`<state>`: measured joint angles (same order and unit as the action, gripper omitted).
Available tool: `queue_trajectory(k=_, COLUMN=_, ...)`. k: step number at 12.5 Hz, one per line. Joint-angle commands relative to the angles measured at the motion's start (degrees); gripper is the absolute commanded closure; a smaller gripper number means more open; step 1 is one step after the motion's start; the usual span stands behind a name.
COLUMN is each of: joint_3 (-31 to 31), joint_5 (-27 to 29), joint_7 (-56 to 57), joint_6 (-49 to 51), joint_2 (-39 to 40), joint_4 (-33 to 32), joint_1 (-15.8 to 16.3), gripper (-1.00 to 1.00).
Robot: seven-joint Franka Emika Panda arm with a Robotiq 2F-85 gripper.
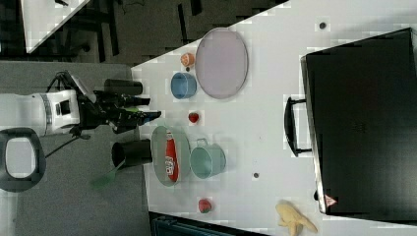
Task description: Pick ketchup from strainer and place it on the table
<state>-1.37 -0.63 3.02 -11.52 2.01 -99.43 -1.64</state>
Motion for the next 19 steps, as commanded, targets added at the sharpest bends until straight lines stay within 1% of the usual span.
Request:
queue_trajectory(k=1, joint_3=-4.34, joint_5=1.43, joint_7=-0.76, joint_6=7.08, joint_2=-6.45, joint_4=-0.16, joint_1=-5.57, gripper=-0.59)
queue_trajectory(k=2, joint_3=-4.9, joint_5=1.58, joint_7=-0.76, joint_6=6.95, joint_2=-6.34, joint_4=-0.15, joint_1=-5.33, gripper=-0.82)
queue_trajectory(k=3, joint_3=-6.02, joint_5=1.69, joint_7=-0.76, joint_6=6.86, joint_2=-6.11, joint_4=-0.16, joint_1=-4.88, gripper=-0.99)
queue_trajectory(k=6, joint_3=-12.31, joint_5=1.76, joint_7=-0.76, joint_6=6.84, joint_2=-4.71, joint_4=-0.16, joint_1=-3.06, gripper=-1.0)
queue_trajectory(k=10, joint_3=-23.68, joint_5=1.72, joint_7=-1.11, joint_6=4.67, joint_2=-2.1, joint_4=-0.15, joint_1=-1.27, gripper=-1.0)
queue_trajectory(k=14, joint_3=-34.6, joint_5=1.59, joint_7=-1.12, joint_6=3.67, joint_2=2.89, joint_4=-0.83, joint_1=-0.03, gripper=-1.0)
queue_trajectory(k=16, joint_3=-38.67, joint_5=1.21, joint_7=-1.62, joint_6=1.23, joint_2=5.76, joint_4=-2.81, joint_1=0.57, gripper=-1.0)
queue_trajectory(k=19, joint_3=-41.52, joint_5=0.63, joint_7=-6.54, joint_6=-8.05, joint_2=9.23, joint_4=-8.47, joint_1=1.76, gripper=-1.0)
